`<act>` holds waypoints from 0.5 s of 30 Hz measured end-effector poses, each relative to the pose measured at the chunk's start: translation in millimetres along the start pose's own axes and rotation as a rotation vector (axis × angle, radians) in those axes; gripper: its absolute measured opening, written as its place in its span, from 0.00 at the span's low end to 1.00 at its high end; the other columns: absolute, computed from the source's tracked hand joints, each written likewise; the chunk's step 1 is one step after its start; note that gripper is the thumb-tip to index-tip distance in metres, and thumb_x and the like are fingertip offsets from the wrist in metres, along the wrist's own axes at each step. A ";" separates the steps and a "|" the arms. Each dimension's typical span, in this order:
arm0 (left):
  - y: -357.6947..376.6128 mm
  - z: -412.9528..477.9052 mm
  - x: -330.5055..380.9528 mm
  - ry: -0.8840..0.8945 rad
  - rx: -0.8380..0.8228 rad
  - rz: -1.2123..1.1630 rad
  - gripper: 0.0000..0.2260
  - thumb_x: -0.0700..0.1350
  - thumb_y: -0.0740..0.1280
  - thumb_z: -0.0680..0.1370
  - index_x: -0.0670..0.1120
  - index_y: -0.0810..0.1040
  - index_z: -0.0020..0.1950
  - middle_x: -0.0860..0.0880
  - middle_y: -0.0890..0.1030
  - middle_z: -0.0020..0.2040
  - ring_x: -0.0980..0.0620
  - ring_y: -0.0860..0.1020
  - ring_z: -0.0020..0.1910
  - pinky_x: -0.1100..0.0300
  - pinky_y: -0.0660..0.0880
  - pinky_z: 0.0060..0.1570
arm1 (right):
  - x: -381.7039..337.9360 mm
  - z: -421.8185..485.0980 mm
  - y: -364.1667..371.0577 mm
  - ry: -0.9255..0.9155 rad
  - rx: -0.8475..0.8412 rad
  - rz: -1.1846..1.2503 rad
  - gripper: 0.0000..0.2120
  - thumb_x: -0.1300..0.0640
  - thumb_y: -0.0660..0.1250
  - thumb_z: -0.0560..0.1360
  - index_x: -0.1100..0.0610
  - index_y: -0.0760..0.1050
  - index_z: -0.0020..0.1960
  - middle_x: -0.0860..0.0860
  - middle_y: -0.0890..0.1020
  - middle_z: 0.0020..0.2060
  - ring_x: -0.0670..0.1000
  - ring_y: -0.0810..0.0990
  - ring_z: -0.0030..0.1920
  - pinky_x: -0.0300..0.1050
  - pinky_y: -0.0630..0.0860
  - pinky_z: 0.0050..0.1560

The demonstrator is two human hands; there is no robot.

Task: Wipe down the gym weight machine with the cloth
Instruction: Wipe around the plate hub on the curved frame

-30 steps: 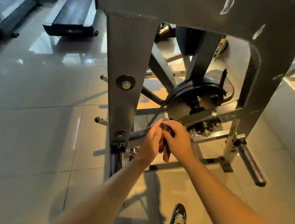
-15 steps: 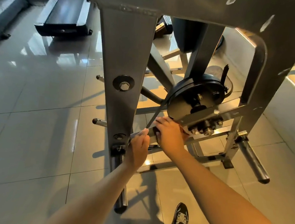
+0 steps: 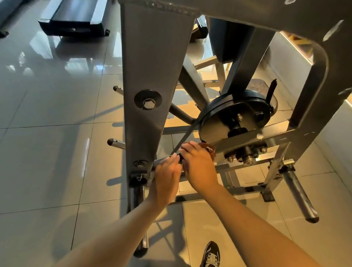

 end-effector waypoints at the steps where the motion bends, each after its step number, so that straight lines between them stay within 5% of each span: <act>1: -0.9 0.2 -0.7 0.028 0.000 0.022 0.18 0.45 0.55 0.86 0.38 0.74 0.70 0.41 0.76 0.71 0.43 0.71 0.72 0.45 0.67 0.73 | 2.6 -2.2 -2.8 -0.026 -0.001 0.025 0.26 0.54 0.71 0.78 0.51 0.71 0.74 0.51 0.70 0.75 0.54 0.63 0.77 0.53 0.59 0.78; 5: 10.7 4.5 -30.6 0.223 -0.021 0.009 0.10 0.42 0.57 0.87 0.38 0.72 0.62 0.35 0.82 0.60 0.38 0.80 0.63 0.43 0.81 0.56 | 60.3 -16.4 -38.1 0.210 0.185 0.046 0.23 0.57 0.71 0.77 0.55 0.74 0.71 0.54 0.73 0.72 0.57 0.68 0.74 0.55 0.64 0.76; 8: 6.8 2.7 -24.8 0.168 -0.045 -0.025 0.15 0.45 0.55 0.87 0.38 0.73 0.67 0.38 0.79 0.66 0.40 0.77 0.68 0.45 0.76 0.66 | 60.6 -16.7 -41.8 0.358 0.288 0.011 0.20 0.54 0.66 0.81 0.56 0.74 0.71 0.53 0.73 0.72 0.57 0.66 0.75 0.56 0.65 0.75; 12: -0.5 -0.6 -24.3 -0.049 -0.016 -0.318 0.17 0.49 0.55 0.85 0.45 0.73 0.71 0.51 0.77 0.68 0.55 0.73 0.71 0.55 0.70 0.72 | -5.7 -1.1 1.1 0.064 0.137 0.013 0.20 0.49 0.67 0.80 0.53 0.74 0.71 0.53 0.74 0.71 0.56 0.67 0.75 0.57 0.64 0.76; 15: 8.5 0.5 -30.7 -0.073 -0.070 -0.348 0.21 0.54 0.55 0.86 0.41 0.71 0.73 0.45 0.76 0.69 0.46 0.73 0.71 0.45 0.71 0.71 | -14.6 -6.0 9.7 -0.074 0.065 0.056 0.19 0.48 0.67 0.81 0.50 0.74 0.71 0.52 0.73 0.73 0.57 0.67 0.75 0.58 0.63 0.77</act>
Point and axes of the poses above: each hand's wrist, its own z-axis towards the middle knuckle, its own y-axis out of the palm, x = y × z, the point moved 6 cm from there along z, towards the middle knuckle
